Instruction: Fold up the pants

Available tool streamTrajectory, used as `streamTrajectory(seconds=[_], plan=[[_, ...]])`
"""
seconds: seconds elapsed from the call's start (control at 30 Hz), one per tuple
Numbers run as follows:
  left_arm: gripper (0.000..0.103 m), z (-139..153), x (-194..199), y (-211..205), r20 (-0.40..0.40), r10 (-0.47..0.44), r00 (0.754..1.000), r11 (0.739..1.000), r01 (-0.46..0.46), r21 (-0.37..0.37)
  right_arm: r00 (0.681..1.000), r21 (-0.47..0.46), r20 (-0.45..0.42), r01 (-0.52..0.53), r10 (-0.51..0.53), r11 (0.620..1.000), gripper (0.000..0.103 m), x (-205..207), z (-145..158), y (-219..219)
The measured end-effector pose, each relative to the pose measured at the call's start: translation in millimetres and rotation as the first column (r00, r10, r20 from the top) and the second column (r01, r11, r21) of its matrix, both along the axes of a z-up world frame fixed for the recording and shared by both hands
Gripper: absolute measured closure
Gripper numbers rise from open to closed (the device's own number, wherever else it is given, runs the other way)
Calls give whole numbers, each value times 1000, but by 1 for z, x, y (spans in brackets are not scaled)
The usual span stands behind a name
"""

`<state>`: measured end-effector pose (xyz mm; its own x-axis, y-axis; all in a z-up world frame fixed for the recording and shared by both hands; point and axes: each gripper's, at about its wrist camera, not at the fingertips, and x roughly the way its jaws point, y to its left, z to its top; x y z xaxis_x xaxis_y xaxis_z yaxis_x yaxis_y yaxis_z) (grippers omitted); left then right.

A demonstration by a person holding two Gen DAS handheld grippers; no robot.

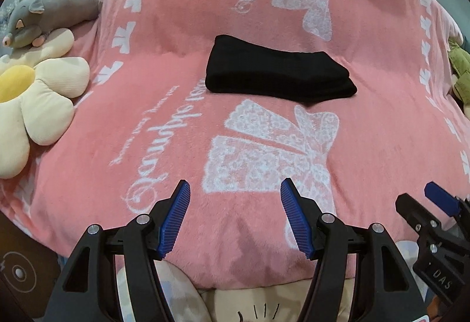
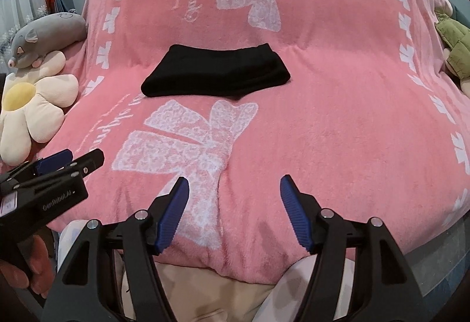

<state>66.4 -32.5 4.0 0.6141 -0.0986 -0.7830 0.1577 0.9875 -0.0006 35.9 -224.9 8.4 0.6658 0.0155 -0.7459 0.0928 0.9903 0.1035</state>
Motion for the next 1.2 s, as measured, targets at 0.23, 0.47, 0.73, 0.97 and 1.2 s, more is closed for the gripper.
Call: streamTrajectory(seconds=[0.23,0.47,0.73,0.97,1.2], plan=[[35,-1,-9,-1,4,2,1000,1000,-2,-1,1000,4,-1,-5,5,1000,34,-5,-1,4],[32,-5,-14,-1,-2,5,1000,1000,-5,10,1000,5,-7,-3,3,1000,32,-12,-5,10],[32,-15,-14,-4,-17,1,1000,1000,-1,10,1000,26,-27,16,-15,1000,32,-11,-18,12],[32,-26,-13,-6,-31,1,1000,1000,-1,17,999,27,-41,17,-16,999,31,-8,-24,12],[32,-33,-8,-6,-46,3,999,1000,-2,20,998,25,-53,17,-16,1000,31,-5,-29,13]])
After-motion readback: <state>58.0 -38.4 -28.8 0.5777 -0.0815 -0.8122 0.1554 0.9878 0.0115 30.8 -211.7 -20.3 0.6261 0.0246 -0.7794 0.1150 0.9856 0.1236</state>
